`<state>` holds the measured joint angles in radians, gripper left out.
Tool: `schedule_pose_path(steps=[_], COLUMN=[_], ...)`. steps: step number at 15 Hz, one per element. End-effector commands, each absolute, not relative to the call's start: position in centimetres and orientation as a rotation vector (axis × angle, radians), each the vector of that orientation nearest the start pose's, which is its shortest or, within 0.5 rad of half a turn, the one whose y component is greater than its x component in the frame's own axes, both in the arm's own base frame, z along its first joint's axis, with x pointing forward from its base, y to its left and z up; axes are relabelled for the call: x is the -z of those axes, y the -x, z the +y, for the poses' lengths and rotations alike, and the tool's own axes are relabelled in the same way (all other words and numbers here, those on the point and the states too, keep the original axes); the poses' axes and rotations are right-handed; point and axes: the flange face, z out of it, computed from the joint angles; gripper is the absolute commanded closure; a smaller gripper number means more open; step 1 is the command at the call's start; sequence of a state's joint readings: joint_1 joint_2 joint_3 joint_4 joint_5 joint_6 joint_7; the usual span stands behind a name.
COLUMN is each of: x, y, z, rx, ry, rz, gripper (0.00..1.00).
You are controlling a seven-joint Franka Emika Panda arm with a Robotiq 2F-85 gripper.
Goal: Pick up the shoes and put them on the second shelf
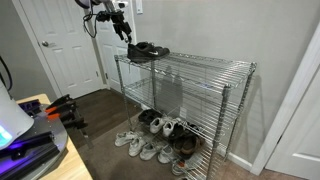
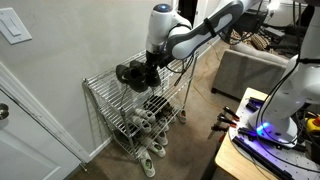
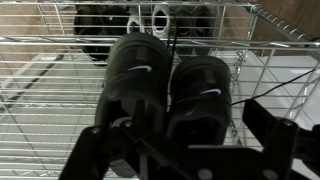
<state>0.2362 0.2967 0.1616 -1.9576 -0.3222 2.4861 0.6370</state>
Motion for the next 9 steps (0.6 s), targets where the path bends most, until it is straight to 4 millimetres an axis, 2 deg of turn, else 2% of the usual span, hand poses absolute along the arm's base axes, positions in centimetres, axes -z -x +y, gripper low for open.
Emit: schedule_pose_path(steps=[1,5,7,9], x=[-33.8,-33.7,-32.8,-31.2], y=[-60.4,-62.4,-63.6,-65.1], z=[27.7,28.8,28.3,26.9], rx=[0.521,0.686,0.729,0.732], ry=[3.114,3.035,3.040,3.051], rz=[-0.016,0.004,0.028,0.104], gripper=[0.00,0.00,0.00,0.00])
